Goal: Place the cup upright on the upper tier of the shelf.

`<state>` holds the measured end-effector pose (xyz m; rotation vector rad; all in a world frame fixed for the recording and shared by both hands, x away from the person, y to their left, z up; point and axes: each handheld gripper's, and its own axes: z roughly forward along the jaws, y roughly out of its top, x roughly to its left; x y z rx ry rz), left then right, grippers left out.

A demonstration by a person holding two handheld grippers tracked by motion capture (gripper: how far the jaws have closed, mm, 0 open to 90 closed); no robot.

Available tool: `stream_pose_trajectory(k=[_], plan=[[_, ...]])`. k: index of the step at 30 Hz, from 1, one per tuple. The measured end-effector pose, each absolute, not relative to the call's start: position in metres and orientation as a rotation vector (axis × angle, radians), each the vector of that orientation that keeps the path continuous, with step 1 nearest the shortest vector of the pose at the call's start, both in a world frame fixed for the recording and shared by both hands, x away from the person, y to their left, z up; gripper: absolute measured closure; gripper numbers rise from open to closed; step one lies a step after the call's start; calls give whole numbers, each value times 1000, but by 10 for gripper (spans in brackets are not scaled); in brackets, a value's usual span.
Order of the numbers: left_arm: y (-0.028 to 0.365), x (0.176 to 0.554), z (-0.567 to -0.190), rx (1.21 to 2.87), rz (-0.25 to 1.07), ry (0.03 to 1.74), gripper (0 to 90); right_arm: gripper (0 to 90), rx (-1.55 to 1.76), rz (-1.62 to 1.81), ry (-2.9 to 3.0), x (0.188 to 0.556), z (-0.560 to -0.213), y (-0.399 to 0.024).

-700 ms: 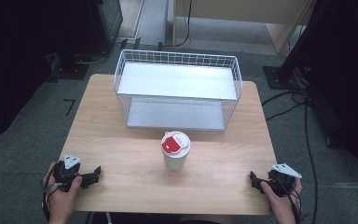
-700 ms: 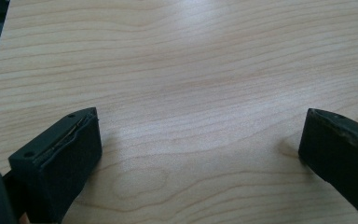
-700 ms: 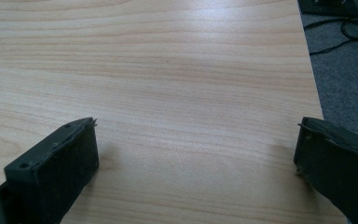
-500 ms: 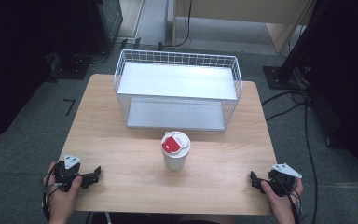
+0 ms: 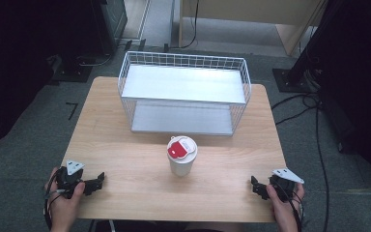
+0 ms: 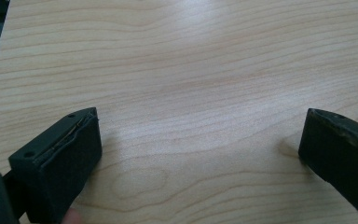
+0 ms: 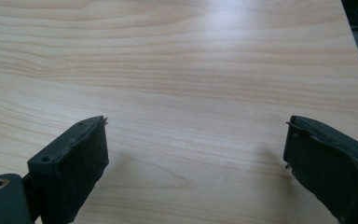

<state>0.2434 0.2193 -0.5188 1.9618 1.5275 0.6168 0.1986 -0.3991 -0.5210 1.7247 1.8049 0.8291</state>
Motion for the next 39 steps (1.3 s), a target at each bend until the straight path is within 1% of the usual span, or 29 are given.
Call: stream_pose_trajectory(k=[20, 39], plan=[[218, 245, -519, 1957, 618, 1532, 0, 63, 1566, 969, 1878, 200, -508, -329], [218, 245, -519, 1961, 618, 1531, 0, 63, 1444, 1012, 1969, 202, -503, -276]])
